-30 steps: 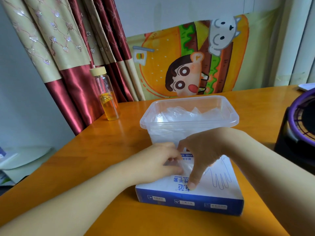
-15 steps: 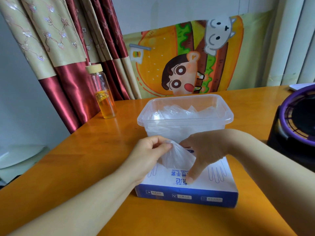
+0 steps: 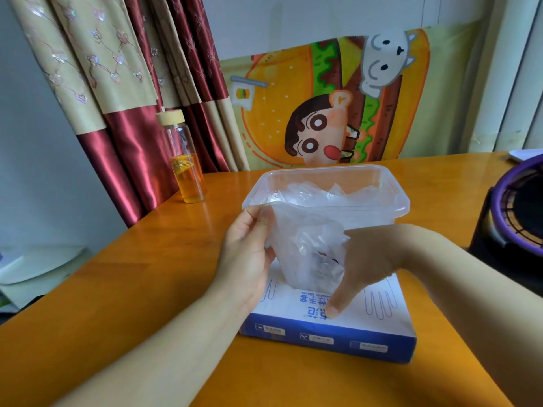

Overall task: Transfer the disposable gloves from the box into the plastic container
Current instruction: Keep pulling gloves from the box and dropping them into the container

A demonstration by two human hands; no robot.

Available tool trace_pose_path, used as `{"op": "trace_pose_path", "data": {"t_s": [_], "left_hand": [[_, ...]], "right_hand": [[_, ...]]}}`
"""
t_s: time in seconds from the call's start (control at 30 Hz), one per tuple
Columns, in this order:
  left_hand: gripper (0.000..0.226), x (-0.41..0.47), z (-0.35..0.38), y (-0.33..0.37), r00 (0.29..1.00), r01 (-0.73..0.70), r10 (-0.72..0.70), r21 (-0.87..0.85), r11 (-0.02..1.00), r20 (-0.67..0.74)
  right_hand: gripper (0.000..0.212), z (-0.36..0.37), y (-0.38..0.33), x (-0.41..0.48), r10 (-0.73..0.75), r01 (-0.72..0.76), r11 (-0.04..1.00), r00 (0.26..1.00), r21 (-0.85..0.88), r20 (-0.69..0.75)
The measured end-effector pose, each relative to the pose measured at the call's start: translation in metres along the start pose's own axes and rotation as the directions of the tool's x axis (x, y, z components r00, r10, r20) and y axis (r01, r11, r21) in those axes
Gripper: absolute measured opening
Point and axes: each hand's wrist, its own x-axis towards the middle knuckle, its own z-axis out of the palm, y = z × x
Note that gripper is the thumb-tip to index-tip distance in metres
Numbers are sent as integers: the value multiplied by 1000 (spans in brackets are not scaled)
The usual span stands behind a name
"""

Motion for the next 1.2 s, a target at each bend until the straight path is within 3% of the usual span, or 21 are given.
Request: {"op": "trace_pose_path", "data": {"t_s": [0.17,0.3,0.37,0.43,0.5,0.57,0.67,0.8,0.9,0.97,1.1,1.2], "left_hand": [[17,6,-3,6,997,73,-73,76,994,-4],[21,10,-11,10,986,155,-164,181,971,37],[24,8,-11,10,983,150,-170,219,964,74],[23,5,-8,12,981,134,-162,228,964,108],[26,3,-7,14,983,122,-148,215,969,106],[30,3,-9,14,987,119,-137,198,973,80],[24,4,-10,15,990,117,-128,185,976,50],[26,2,-13,19,995,60,-75,223,973,62],[24,2,-14,22,998,-35,17,350,936,54],[11,5,-13,24,998,-65,52,417,906,43],[17,5,-10,25,993,-111,81,497,860,82],[20,3,-8,28,992,-110,64,497,861,108]], "right_hand": [[70,-5,3,-2,-70,64,995,994,-72,-81],[76,-25,5,-20,-119,136,990,953,42,-279],[71,-30,3,-28,-123,159,986,890,45,-440],[53,-31,-1,-30,-177,222,975,779,0,-601],[38,-33,-1,-26,-207,244,969,682,-49,-701],[40,-35,2,-25,-190,277,961,619,-15,-762],[19,-38,6,-28,-217,331,943,590,-12,-778],[29,-42,14,-36,-235,272,960,672,-61,-702],[19,-50,14,-50,-213,349,937,591,9,-778],[16,-51,8,-59,-230,416,909,545,22,-806],[22,-44,-5,-56,-342,482,874,531,-55,-775],[12,-38,-8,-43,-396,476,871,537,-120,-745]]}}
